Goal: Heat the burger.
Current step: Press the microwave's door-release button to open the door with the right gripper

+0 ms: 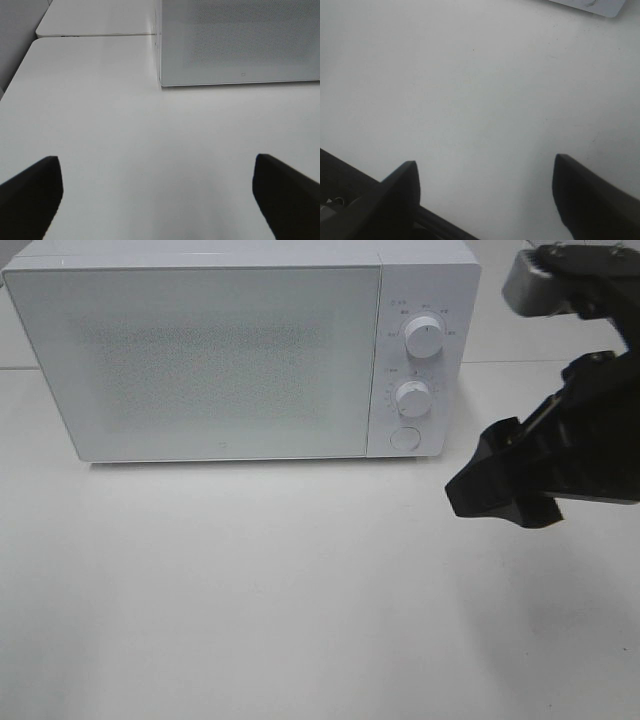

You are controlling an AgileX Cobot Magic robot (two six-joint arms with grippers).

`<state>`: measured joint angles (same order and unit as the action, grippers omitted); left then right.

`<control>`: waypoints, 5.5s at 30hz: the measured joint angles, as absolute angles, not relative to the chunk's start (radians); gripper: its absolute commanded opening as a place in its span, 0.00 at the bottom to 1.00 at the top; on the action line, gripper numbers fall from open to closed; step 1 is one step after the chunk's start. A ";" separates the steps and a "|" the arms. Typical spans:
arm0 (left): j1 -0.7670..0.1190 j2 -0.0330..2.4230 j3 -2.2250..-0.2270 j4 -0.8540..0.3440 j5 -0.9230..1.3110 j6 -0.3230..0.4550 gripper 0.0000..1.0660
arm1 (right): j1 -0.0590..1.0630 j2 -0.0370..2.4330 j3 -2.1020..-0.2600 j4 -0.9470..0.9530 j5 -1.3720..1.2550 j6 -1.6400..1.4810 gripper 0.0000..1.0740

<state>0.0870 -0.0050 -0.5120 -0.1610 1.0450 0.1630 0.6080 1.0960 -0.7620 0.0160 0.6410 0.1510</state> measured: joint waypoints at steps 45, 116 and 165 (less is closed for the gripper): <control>0.087 -0.005 -0.512 -0.161 1.045 0.163 0.92 | 0.110 0.005 -0.506 -0.103 1.018 0.104 0.71; 0.087 -0.005 -0.512 -0.161 1.045 0.163 0.92 | 0.110 0.834 -0.535 -0.101 0.215 0.154 0.71; 0.087 -0.005 -0.512 -0.161 1.045 0.163 0.92 | 0.692 1.637 -0.268 0.640 -1.180 -0.179 0.71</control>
